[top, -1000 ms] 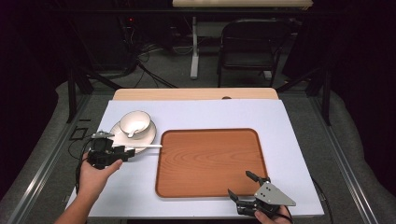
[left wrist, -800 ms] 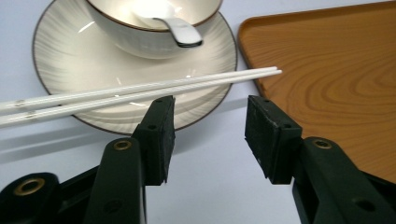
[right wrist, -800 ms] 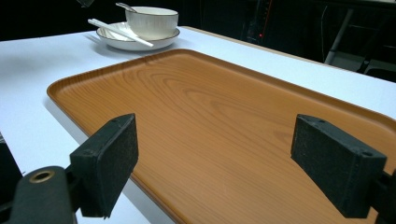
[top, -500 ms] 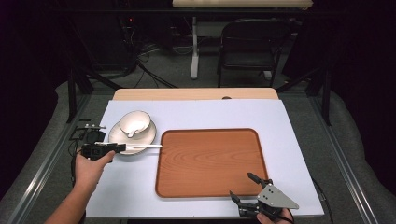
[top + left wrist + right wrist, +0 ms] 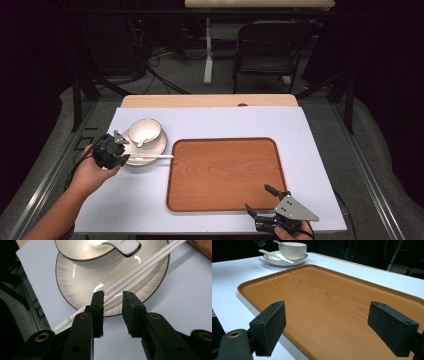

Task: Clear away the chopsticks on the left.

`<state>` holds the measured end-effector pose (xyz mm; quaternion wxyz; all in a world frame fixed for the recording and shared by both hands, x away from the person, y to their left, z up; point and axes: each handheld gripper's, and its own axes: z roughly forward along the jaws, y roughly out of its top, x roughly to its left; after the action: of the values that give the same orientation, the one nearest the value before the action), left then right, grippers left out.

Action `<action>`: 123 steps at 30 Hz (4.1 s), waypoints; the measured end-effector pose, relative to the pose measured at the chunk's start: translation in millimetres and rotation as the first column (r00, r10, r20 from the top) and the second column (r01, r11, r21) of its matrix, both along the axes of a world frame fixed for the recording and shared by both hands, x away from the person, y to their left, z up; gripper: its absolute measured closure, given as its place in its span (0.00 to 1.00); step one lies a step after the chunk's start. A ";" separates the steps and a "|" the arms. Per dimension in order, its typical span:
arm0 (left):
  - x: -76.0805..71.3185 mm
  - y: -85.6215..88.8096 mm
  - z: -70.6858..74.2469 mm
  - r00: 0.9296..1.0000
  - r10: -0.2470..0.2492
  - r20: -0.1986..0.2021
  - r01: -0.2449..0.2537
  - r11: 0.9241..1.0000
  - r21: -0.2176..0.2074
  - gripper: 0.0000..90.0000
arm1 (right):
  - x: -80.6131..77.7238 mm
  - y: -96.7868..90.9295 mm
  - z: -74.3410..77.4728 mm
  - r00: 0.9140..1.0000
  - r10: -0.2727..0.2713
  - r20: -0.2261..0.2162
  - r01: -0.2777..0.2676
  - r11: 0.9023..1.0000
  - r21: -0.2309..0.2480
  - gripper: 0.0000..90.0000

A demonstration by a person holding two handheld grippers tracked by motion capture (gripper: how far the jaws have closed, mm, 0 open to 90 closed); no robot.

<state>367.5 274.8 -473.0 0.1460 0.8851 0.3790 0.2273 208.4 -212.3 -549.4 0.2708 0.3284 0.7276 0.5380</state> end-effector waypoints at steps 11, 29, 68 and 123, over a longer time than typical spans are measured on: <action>-2.4 -9.5 -5.5 0.960 -0.278 -0.015 0.271 0.923 0.274 0.78 | 0.6 0.2 -0.6 1.000 0.001 -0.005 -0.001 1.000 -0.001 0.16; 5.5 -16.8 -20.1 0.908 -0.408 -0.092 0.408 0.816 0.409 0.84 | 1.6 -0.7 -1.4 1.000 -0.005 -0.019 0.005 1.000 0.005 0.16; 16.5 -23.7 -39.8 0.884 -0.454 -0.110 0.445 0.748 0.493 0.89 | 1.8 -2.1 -2.2 1.000 -0.009 -0.027 0.010 1.000 0.011 0.16; -2.7 -29.3 -5.7 0.903 -0.400 -0.158 0.428 0.801 0.418 0.94 | 3.1 -2.3 -3.1 0.999 -0.011 -0.036 0.012 1.000 0.017 0.16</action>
<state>364.7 245.5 -478.7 -0.0248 0.9625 0.1191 0.2426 211.5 -214.6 -552.5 0.2579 0.3446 0.7259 0.5365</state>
